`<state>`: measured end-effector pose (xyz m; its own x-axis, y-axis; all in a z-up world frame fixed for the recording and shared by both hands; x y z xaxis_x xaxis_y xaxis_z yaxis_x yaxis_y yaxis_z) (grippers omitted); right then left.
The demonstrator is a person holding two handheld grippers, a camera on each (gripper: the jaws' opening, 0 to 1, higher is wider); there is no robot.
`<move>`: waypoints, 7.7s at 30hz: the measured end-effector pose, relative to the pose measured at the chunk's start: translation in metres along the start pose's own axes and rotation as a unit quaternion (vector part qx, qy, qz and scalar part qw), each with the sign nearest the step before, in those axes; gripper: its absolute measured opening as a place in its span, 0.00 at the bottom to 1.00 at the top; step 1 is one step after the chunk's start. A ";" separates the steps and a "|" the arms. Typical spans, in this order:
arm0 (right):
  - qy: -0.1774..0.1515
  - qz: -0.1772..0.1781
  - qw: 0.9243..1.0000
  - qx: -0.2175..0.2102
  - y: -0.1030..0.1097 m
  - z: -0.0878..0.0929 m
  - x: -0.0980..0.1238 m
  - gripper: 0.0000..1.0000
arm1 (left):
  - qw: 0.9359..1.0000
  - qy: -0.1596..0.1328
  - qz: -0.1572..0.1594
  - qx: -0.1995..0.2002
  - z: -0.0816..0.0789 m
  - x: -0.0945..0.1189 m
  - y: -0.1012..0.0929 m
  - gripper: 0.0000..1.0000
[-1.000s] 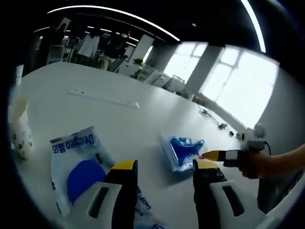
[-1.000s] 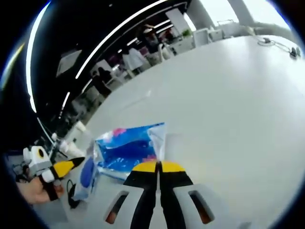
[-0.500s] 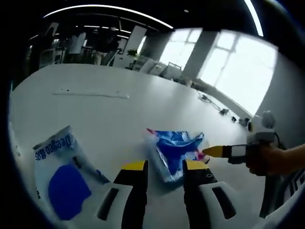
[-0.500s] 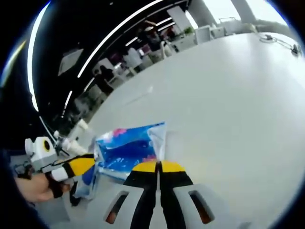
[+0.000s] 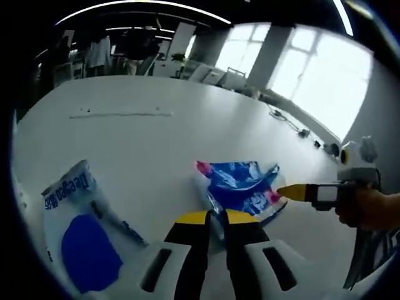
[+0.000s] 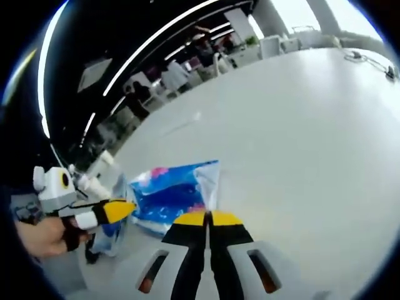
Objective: Arrange the tabletop items into an orderly group along one side of the table until the central work area is clear of visible clutter.
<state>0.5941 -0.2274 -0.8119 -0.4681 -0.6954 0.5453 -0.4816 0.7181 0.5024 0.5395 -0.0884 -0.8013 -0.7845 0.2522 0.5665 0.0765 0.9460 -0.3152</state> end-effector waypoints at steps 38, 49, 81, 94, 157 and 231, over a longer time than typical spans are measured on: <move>0.018 0.023 0.998 0.051 -0.008 0.004 -0.004 0.00 | 0.999 0.027 -0.008 0.039 0.013 -0.010 0.004 0.09; 0.023 0.025 0.998 0.056 -0.006 0.002 -0.007 0.08 | 0.998 0.032 -0.011 0.048 0.010 -0.006 0.010 0.19; -0.010 0.039 0.996 0.074 0.025 0.009 0.022 0.42 | 1.000 0.006 0.024 -0.012 -0.008 0.051 0.016 0.56; -0.023 0.056 0.995 0.081 0.050 0.024 0.037 0.41 | 1.000 0.007 0.013 -0.023 -0.004 0.090 0.039 0.58; -0.007 0.018 0.999 -0.040 0.154 0.102 0.042 0.39 | 0.978 0.126 0.005 -0.167 -0.060 0.100 0.147 0.57; 0.073 -0.091 0.970 -0.215 0.224 0.148 -0.021 0.25 | 0.956 0.233 -0.017 -0.179 -0.017 0.056 0.168 0.29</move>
<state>0.3863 -0.0565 -0.8101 -0.2800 -0.8229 0.4943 -0.1791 0.5507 0.8153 0.5187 0.0880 -0.8097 -0.4372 0.2044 0.8759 0.3272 0.9432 -0.0568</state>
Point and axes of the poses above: the point that each gripper's makers call its tool centre point, and the gripper's own axes: x roughly backward along the fingers, y roughly to its left, z roughly out of its underside, the point moved 2 cm from there along x, roughly backward along the fingers, and after that the axes turned 2 degrees about -x, right-handed, at the moved point
